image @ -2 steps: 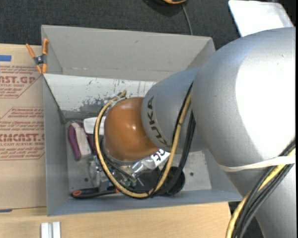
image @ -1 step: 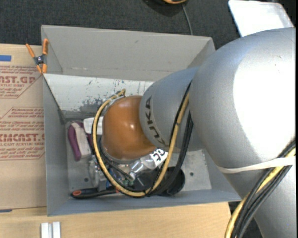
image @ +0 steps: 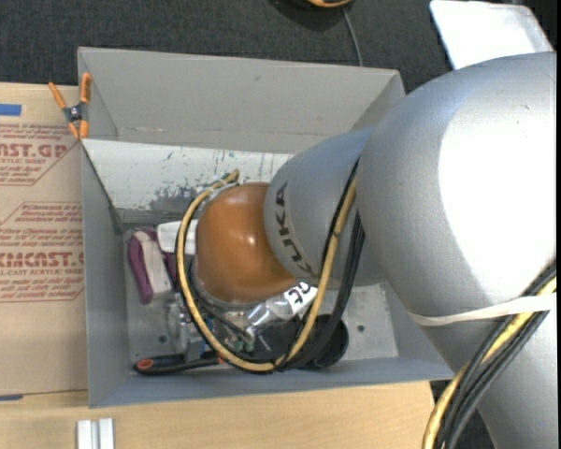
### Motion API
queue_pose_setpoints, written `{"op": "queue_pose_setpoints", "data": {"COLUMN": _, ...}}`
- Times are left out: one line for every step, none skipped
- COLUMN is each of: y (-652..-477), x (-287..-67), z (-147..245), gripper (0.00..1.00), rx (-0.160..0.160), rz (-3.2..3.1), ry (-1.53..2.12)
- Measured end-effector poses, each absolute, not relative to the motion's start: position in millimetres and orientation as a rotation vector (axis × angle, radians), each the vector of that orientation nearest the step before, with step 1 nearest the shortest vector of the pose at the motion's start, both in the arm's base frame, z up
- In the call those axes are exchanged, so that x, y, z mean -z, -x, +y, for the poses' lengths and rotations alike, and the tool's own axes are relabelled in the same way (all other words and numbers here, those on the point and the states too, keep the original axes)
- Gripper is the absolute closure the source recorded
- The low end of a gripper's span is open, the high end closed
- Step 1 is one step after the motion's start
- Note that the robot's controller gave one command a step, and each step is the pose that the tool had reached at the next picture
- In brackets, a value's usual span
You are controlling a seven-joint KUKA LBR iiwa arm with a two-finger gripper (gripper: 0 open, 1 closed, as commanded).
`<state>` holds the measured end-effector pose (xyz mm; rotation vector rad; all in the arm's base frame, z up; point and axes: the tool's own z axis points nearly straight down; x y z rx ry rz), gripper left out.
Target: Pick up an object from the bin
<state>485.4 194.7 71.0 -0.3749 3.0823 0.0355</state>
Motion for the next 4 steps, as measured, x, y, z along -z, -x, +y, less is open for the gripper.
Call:
{"op": "queue_pose_setpoints", "data": {"y": -485.4, "x": -71.0, "z": 194.5, "gripper": 1.0, "rx": -0.036, "rz": 3.082, "ry": 0.374}}
{"op": "queue_pose_setpoints", "data": {"y": -485.4, "x": -71.0, "z": 194.5, "gripper": 1.0, "rx": -0.036, "rz": 3.082, "ry": 0.374}}
{"op": "queue_pose_setpoints", "data": {"y": -485.4, "x": -70.9, "z": 194.4, "gripper": 1.0, "rx": -0.036, "rz": 3.083, "ry": 0.374}}
{"op": "queue_pose_setpoints", "data": {"y": -485.4, "x": -70.9, "z": 194.4, "gripper": 1.0, "rx": -0.036, "rz": 3.083, "ry": 0.373}}
